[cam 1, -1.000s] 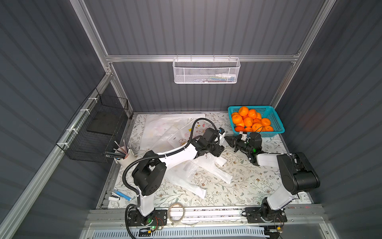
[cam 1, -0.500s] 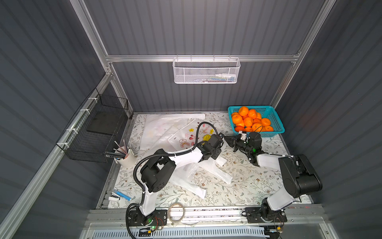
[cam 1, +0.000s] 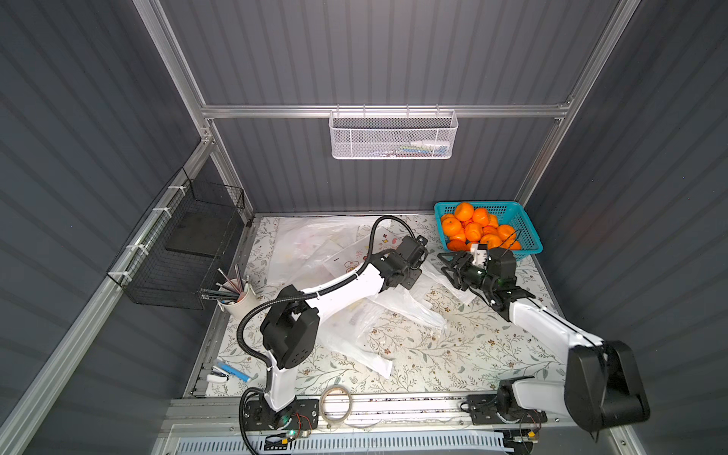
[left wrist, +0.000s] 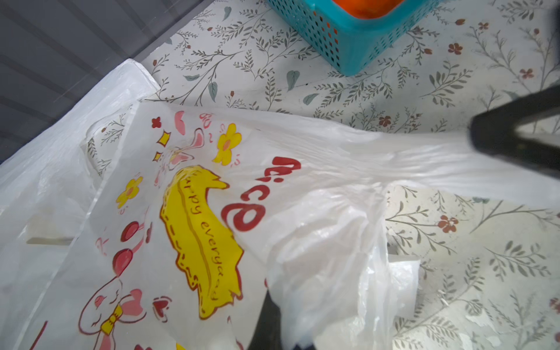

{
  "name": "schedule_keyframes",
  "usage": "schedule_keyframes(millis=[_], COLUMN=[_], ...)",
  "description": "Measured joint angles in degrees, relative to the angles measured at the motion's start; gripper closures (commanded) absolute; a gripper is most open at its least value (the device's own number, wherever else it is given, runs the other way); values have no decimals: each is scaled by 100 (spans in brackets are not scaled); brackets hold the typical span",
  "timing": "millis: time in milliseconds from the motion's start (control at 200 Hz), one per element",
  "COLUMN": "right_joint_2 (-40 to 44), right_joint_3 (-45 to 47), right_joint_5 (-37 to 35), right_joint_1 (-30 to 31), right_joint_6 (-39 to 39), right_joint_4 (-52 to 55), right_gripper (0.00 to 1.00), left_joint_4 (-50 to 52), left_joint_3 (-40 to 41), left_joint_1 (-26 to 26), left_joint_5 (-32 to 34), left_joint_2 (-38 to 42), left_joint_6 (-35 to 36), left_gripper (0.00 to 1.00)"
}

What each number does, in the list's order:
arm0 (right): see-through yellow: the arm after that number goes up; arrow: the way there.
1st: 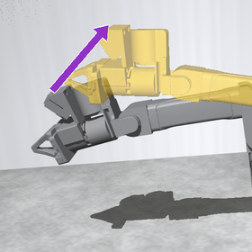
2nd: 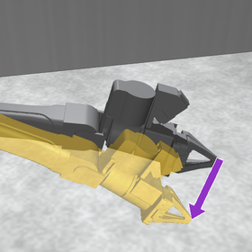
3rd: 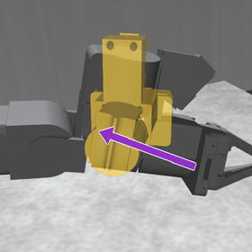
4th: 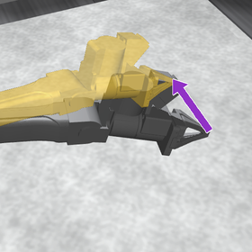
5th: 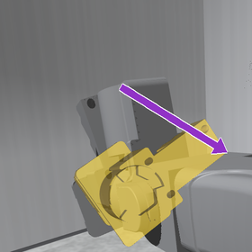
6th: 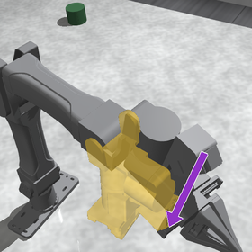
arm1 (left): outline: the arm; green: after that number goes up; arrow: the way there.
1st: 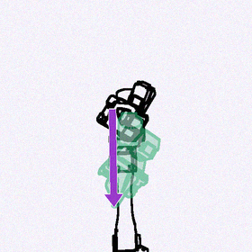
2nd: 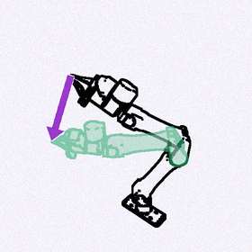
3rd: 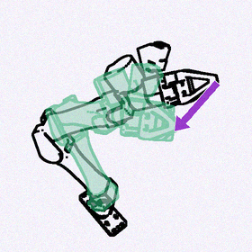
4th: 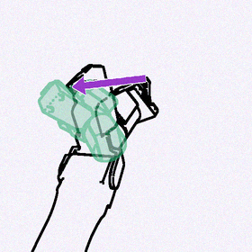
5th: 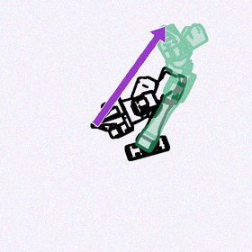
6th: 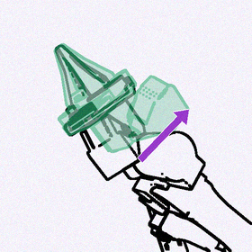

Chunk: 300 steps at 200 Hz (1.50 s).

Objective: Place the oranges into plastic bags & tie knots
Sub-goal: Open the plastic bag at the center of the board, then move the basket to the center of the board.

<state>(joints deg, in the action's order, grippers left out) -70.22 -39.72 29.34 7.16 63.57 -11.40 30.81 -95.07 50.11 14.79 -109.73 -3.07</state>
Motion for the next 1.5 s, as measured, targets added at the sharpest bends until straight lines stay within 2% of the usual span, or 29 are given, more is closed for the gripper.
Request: schedule_keyframes(millis=[120,205,285,400,690,770,911,1056,1156,1326,1501], right_joint_2=[695,896,841,291,-1434,-1845,-2535,-2859,-3012,-3230,-3147], right_joint_3=[-433,-623,-640,-612,-619,-748,-1244,-1628,-1705,-1729,-1655], right_joint_5=[-369,-450,-450,-374,-151,-177,-195,-254,-275,-282,-282], right_joint_1=[-400,-761,-1113,-1495,-1537,-1537,-1537,-1526,-1515,-1471,-1460], right_joint_6=[-876,-1322,-1552,-1587,-745,-518,-245,-199,-190,-262,-446], right_joint_4=[1095,1510,1711,1698,750,531,302,177,116,63,138], right_gripper=[12,9,9,9,16,19,20,22,29,41,46], left_joint_4=[802,1327,1652,1902,2059,2072,2065,2129,2238,2573,2964], left_joint_3=[-737,-1327,-1679,-1797,-1829,-1902,-2085,-2092,-2103,-2441,-2708], left_joint_1=[-144,-256,-319,-334,-343,-380,-522,-708,-782,-776,-776], left_joint_5=[-310,-570,-750,-848,-737,-772,-767,-485,-210,337,885], left_joint_2=[-39,-127,-181,-205,-269,-269,-267,-184,-39,208,490], left_joint_6=[-68,-151,-299,-734,-2896,-3316,-3932,-4385,-4562,-4636,-4671], left_gripper=[100,100,100,100,99,98,99,98,98,98,98])
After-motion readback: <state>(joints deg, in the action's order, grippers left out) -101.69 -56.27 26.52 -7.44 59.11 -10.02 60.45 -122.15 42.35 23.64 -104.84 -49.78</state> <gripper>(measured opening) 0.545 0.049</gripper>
